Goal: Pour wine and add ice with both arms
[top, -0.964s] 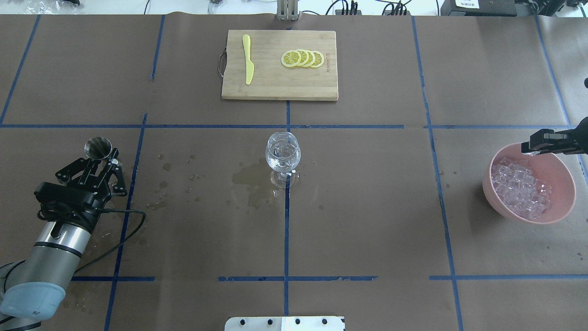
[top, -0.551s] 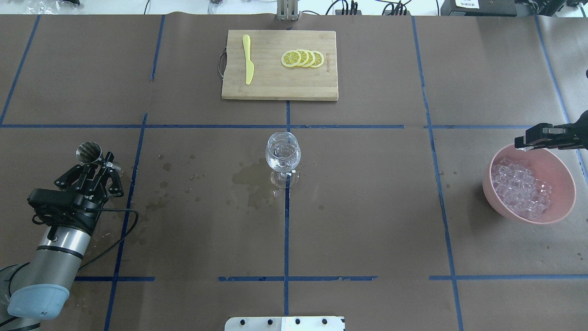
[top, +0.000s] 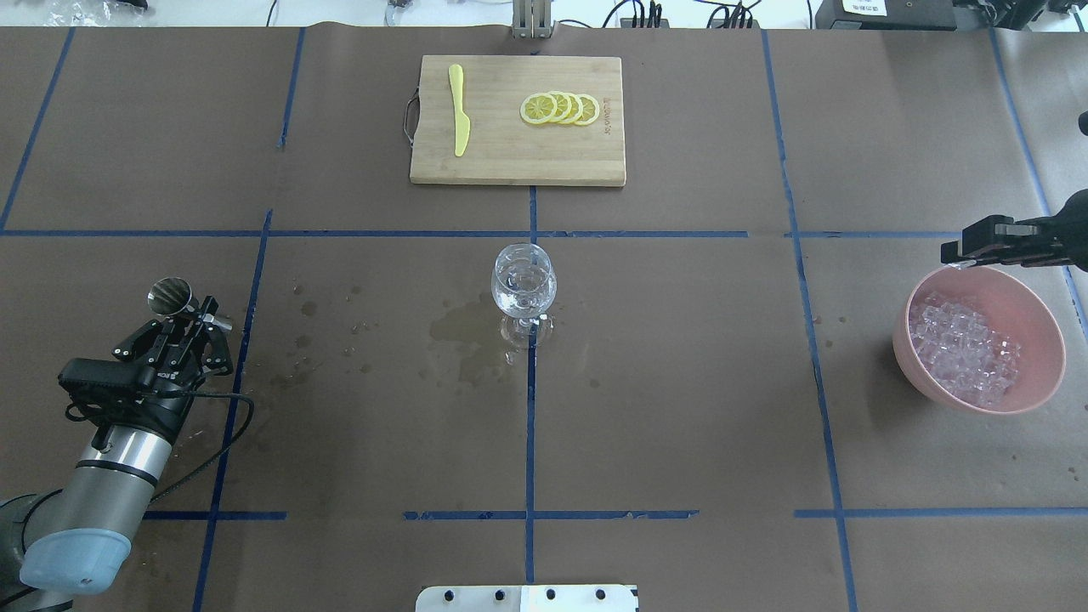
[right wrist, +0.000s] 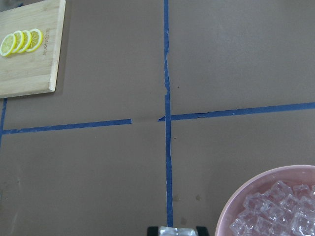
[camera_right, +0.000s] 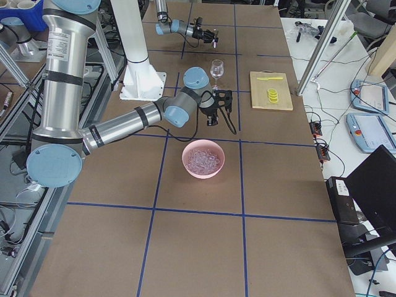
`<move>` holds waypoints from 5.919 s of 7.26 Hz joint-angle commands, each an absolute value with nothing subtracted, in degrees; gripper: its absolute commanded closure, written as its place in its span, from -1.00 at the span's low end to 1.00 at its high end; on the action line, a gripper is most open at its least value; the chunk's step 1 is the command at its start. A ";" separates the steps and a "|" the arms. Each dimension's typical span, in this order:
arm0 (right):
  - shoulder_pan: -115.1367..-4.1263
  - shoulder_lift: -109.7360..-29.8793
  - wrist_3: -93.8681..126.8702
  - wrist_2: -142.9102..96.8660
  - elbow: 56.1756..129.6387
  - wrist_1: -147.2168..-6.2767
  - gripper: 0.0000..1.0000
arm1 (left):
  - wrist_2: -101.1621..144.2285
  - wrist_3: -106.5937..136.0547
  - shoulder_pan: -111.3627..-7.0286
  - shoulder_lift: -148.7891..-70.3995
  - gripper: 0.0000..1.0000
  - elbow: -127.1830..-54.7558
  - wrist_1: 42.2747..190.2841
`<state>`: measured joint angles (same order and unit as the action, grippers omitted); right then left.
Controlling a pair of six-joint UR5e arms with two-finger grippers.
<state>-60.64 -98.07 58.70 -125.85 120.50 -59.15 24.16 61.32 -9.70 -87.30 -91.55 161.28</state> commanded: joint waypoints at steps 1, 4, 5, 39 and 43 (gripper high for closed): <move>-60.64 -97.21 58.89 -125.86 120.59 -59.15 1.00 | 24.52 62.23 -9.06 -87.36 1.00 -90.18 161.37; -60.64 -94.41 62.29 -126.12 121.11 -59.15 1.00 | 24.52 64.33 -8.96 -87.36 1.00 -90.00 161.37; -60.56 -93.44 63.71 -126.12 121.46 -59.15 1.00 | 25.13 64.34 -8.88 -87.45 1.00 -90.00 161.37; -33.05 -50.29 77.26 -108.02 105.85 -74.71 1.00 | 78.49 69.08 -17.84 -67.33 -1.00 -119.61 142.38; -33.05 -49.75 77.17 -107.75 104.15 -74.88 1.00 | 82.44 69.08 -20.21 -66.09 -1.00 -120.32 142.38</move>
<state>-33.07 -49.85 77.20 -107.82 104.46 -74.87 81.93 69.08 -19.75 -66.18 -120.27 142.38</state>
